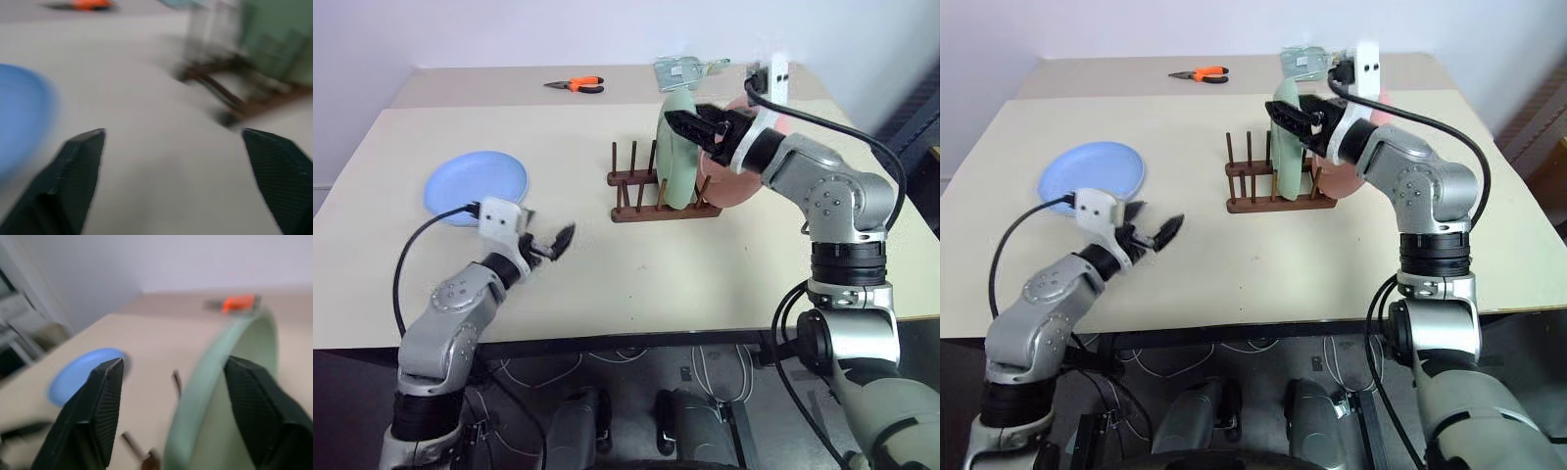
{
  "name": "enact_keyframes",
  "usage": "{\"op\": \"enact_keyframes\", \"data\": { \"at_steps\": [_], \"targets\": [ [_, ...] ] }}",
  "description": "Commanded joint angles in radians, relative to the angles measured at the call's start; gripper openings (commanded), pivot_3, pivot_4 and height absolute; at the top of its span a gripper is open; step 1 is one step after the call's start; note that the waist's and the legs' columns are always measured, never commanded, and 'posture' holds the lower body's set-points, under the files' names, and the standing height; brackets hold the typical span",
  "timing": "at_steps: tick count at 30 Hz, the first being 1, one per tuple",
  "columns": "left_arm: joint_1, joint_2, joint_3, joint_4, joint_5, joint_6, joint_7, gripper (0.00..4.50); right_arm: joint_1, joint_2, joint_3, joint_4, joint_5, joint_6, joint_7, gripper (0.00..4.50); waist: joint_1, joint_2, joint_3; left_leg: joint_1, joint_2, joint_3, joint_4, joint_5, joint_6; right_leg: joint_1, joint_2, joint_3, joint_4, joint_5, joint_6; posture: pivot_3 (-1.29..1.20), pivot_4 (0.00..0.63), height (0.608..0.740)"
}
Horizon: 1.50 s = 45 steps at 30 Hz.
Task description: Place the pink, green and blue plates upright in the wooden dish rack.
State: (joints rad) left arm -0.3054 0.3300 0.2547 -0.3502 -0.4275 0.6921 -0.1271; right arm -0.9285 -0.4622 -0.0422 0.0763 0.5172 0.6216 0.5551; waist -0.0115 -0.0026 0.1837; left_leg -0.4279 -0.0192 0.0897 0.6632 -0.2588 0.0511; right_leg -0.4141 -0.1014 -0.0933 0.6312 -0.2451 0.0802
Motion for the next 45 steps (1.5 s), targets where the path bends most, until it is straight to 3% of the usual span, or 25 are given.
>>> {"op": "enact_keyframes", "data": {
  "at_steps": [1,4,13,16,22,23,24,25,30,37,45],
  "targets": [
    [-0.137,-0.024,0.221,0.104,0.042,0.037,0.28,4.43,0.002,-0.051,0.084,-0.118,-0.163,-0.244,0.08,2.96,0.0,-0.001,0.0,0.0,0.0,0.0,0.0,0.0,0.0,0.0,0.0,0.0,0.0,0.0,0.0,0.0,0.15,0.74],
    [-0.211,0.008,0.336,0.229,0.072,0.161,0.421,4.43,0.029,-0.058,0.129,-0.179,-0.212,-0.327,0.126,2.96,-0.007,-0.001,0.0,0.0,0.0,0.0,0.0,0.0,0.0,0.0,0.001,0.0,0.0,0.0,0.001,0.0,0.15,0.74],
    [-0.351,0.039,0.387,0.519,-0.011,0.261,0.338,4.43,0.177,-0.016,0.219,-0.389,-0.191,-0.297,0.207,2.96,0.025,-0.007,0.0,0.001,0.0,-0.002,0.003,0.0,-0.001,0.004,0.0,-0.002,-0.001,0.0,0.002,0.0,0.15,0.74],
    [-0.415,0.029,0.394,0.626,-0.027,0.22,0.31,3.61,0.218,-0.022,0.25,-0.403,-0.231,-0.317,0.21,2.96,0.024,-0.007,0.0,0.001,-0.001,-0.002,0.003,-0.001,-0.002,0.004,0.0,-0.002,-0.001,0.0,0.002,0.0,0.15,0.74],
    [-0.461,0.005,0.401,0.684,-0.042,0.182,0.323,0.63,0.239,-0.029,0.259,-0.397,-0.287,-0.326,0.207,2.96,0.018,-0.007,0.0,0.001,0.0,-0.002,0.003,0.0,-0.002,0.003,0.001,-0.002,0.0,0.0,0.002,0.0,0.15,0.74],
    [-0.459,0.004,0.389,0.673,-0.04,0.179,0.316,0.2,0.24,-0.031,0.261,-0.395,-0.293,-0.324,0.211,2.96,0.018,-0.007,0.0,0.002,0.0,-0.002,0.003,0.0,-0.002,0.003,0.001,-0.002,0.0,0.0,0.002,0.0,0.15,0.74],
    [-0.454,0.005,0.369,0.652,-0.04,0.166,0.296,0.05,0.241,-0.035,0.263,-0.392,-0.296,-0.316,0.218,2.96,0.017,-0.007,0.0,0.002,0.0,-0.002,0.003,0.0,-0.002,0.003,0.001,-0.002,0.0,0.0,0.002,0.0,0.15,0.74],
    [-0.448,0.005,0.344,0.619,-0.042,0.147,0.267,0.05,0.242,-0.038,0.266,-0.387,-0.302,-0.307,0.222,2.96,0.016,-0.007,0.0,0.002,0.0,-0.002,0.003,0.0,-0.002,0.004,0.001,-0.002,-0.001,0.0,0.002,0.0,0.15,0.74],
    [-0.392,-0.012,0.213,0.312,-0.094,0.131,0.136,0.0,0.23,-0.079,0.336,-0.315,-0.474,-0.404,0.213,4.47,0.018,-0.008,0.0,0.002,-0.001,-0.002,0.003,0.0,-0.003,0.004,0.0,-0.002,-0.001,0.0,0.002,0.0,0.15,0.74],
    [-0.398,-0.053,0.145,-0.032,-0.234,0.32,0.166,0.0,0.187,-0.078,0.425,-0.163,-0.712,-0.656,0.155,4.47,0.005,-0.008,0.0,0.002,-0.001,-0.002,0.003,0.001,-0.003,0.004,0.001,-0.002,-0.001,0.0,0.002,0.0,0.15,0.74],
    [-0.459,-0.129,0.188,-0.143,-0.401,0.49,0.267,0.0,0.101,-0.058,0.444,0.031,-0.93,-0.84,-0.013,4.47,-0.002,-0.008,0.0,0.002,0.0,-0.003,0.003,0.002,-0.004,0.005,0.003,-0.002,-0.001,0.0,0.002,0.0,0.15,0.74]
  ]
}}
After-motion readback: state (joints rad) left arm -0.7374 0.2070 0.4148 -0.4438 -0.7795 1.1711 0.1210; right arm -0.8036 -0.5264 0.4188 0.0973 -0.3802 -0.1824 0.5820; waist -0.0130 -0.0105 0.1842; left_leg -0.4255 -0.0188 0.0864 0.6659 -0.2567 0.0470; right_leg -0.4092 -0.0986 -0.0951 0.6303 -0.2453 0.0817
